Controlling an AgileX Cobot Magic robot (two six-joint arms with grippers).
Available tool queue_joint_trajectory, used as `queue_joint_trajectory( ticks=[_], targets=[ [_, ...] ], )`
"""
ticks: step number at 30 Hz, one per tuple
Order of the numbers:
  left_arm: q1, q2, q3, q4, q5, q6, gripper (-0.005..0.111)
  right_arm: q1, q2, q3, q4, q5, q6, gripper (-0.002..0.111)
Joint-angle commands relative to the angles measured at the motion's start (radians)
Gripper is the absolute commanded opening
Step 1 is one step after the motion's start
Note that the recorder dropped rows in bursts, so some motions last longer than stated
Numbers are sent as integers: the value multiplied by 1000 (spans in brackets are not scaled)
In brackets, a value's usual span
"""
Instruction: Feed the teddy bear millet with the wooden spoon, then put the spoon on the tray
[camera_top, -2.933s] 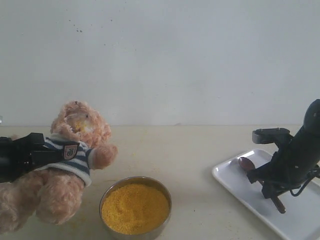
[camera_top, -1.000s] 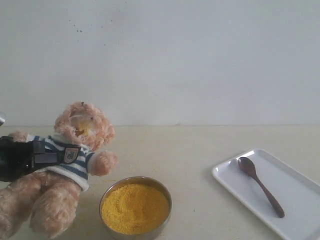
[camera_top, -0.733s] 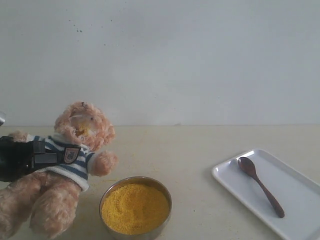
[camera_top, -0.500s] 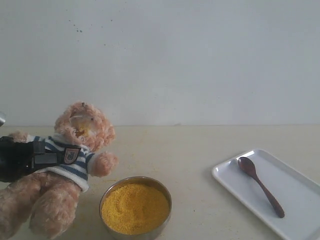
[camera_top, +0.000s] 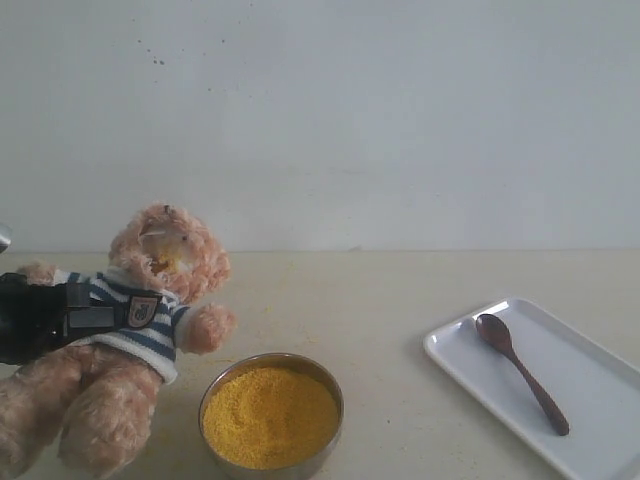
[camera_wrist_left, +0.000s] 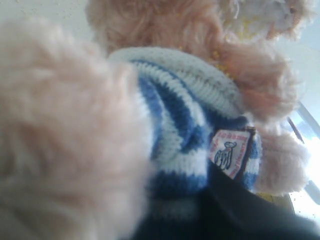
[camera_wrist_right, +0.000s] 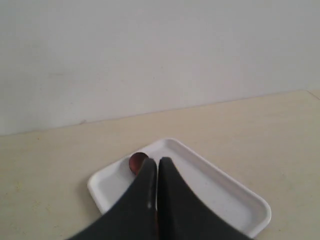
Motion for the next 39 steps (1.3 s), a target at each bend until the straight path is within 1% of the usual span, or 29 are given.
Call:
queue_joint_trajectory(
  ticks=[1,18,20,22,24,25,27,29,33,35,37,39],
  targets=[
    [-2,-3,-7,-12,20,5,4,0,3,12,-4,22,-1,0],
    [-2,-3,-7,-15,27,3,4,0,3,12,-4,16,18,0],
    [-2,-3,-7,-19,27,3,4,-12,-26,15,-4,21,18,0],
    [-2,-3,-7,-26,19,3,4,-12,-102,39,-4,23,18,0],
    [-2,-3,-7,-26,19,17,4,-12,-177,81,-46,21,18,0],
    [-2,-3,-7,-26,19,44,4,-12,-215,81,-113,44,18,0],
    [-2,-3,-7,-26,19,65,4,-12,-247,81,-195,164,16,0],
    [-2,-3,-7,-26,19,69,4,-12,-268,81,-252,212,16,0],
    [-2,-3,-7,-26,19,95,4,-12,-276,81,-259,257,16,0],
    [-2,-3,-7,-26,19,102,4,-12,-276,81,-259,320,16,0],
    [-2,-3,-7,-26,19,102,4,-12,-276,81,-259,445,16,0],
    [-2,-3,-7,-26,19,102,4,-12,-276,81,-262,461,14,0]
  ],
)
